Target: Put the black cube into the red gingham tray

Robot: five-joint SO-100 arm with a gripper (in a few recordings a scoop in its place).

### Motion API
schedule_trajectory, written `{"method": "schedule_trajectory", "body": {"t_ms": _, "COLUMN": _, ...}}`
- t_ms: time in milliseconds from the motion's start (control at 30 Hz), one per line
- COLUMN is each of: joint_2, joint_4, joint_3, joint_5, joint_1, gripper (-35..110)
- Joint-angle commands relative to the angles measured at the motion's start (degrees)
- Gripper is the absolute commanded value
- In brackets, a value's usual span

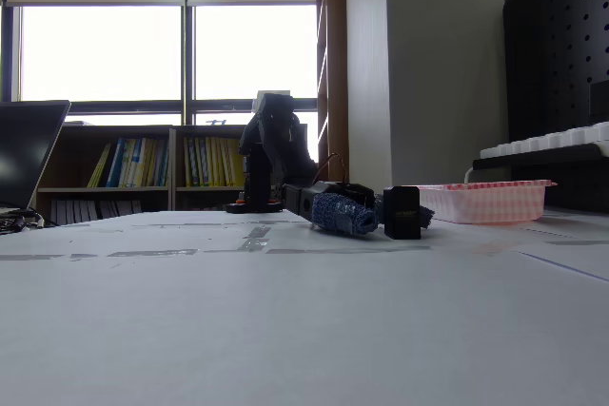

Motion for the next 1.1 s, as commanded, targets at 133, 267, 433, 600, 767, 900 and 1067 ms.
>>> {"method": "schedule_trajectory", "body": {"t_ms": 133, "joint_2": 2.99, "joint_4": 1.58, "joint_3": 7.12, "joint_5": -0.88, "joint_1": -0.62, "gripper": 46}}
{"method": "schedule_trajectory", "body": {"t_ms": 267, "joint_2": 3.6, "joint_4": 2.37, "joint_3": 8.7, "joint_5": -1.41, "joint_1": -0.79, "gripper": 46}}
{"method": "schedule_trajectory", "body": {"t_ms": 433, "joint_2": 3.96, "joint_4": 2.55, "joint_3": 9.32, "joint_5": -1.76, "joint_1": -1.05, "gripper": 45}}
{"method": "schedule_trajectory", "body": {"t_ms": 600, "joint_2": 3.96, "joint_4": 2.55, "joint_3": 9.58, "joint_5": -2.72, "joint_1": -1.23, "gripper": 42}}
{"method": "schedule_trajectory", "body": {"t_ms": 767, "joint_2": 4.92, "joint_4": 2.37, "joint_3": 11.34, "joint_5": -3.08, "joint_1": -1.32, "gripper": 39}}
{"method": "schedule_trajectory", "body": {"t_ms": 900, "joint_2": 5.45, "joint_4": 2.2, "joint_3": 12.48, "joint_5": -3.16, "joint_1": -1.85, "gripper": 39}}
{"method": "schedule_trajectory", "body": {"t_ms": 1067, "joint_2": 5.62, "joint_4": 2.11, "joint_3": 13.36, "joint_5": -3.25, "joint_1": -2.55, "gripper": 39}}
